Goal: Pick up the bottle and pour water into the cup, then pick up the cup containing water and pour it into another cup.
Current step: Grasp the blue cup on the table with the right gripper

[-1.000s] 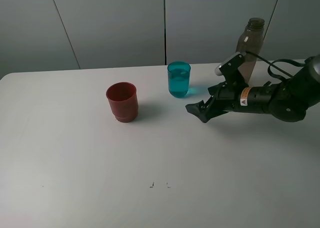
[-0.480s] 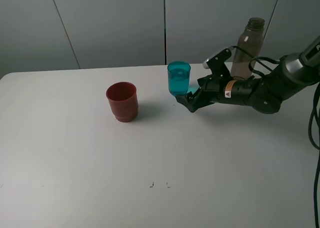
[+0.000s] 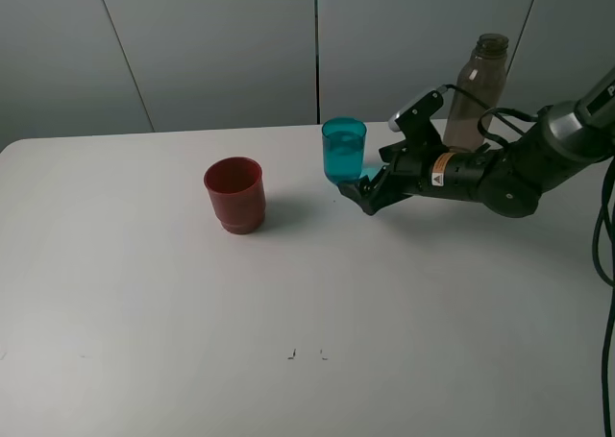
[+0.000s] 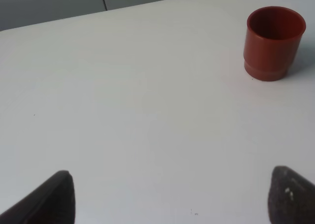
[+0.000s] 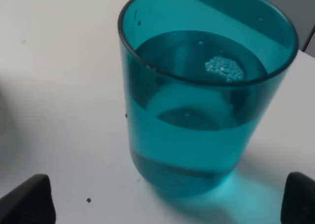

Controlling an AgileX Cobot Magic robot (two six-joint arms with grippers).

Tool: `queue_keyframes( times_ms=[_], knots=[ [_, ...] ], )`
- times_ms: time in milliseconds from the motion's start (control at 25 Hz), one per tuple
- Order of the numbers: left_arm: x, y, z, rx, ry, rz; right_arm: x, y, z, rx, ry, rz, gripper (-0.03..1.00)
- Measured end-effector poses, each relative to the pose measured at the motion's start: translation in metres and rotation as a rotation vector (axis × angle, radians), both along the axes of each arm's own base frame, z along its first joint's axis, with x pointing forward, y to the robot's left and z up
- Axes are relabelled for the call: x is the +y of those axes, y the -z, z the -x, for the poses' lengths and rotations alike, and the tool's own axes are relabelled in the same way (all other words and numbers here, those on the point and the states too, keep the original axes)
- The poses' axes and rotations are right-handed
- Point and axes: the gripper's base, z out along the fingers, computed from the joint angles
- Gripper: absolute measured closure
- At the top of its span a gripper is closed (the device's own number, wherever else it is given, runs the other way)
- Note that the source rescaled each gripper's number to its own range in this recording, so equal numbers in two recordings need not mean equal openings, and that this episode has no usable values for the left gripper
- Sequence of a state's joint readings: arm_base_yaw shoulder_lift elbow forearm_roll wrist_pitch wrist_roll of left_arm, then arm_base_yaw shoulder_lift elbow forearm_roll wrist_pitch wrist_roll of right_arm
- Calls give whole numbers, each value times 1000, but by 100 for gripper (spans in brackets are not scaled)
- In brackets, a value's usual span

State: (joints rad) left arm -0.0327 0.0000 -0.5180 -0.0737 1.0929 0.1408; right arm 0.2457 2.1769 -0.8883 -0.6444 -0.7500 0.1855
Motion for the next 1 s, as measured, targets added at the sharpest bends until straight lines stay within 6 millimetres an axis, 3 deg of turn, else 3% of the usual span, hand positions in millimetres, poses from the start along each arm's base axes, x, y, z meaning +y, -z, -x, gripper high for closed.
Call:
queue_keyframes(
  times_ms=[1000],
  knots=[
    [0,0,0,0,0,0,21,-7,-12,-74,56,-14,-3]
  ],
)
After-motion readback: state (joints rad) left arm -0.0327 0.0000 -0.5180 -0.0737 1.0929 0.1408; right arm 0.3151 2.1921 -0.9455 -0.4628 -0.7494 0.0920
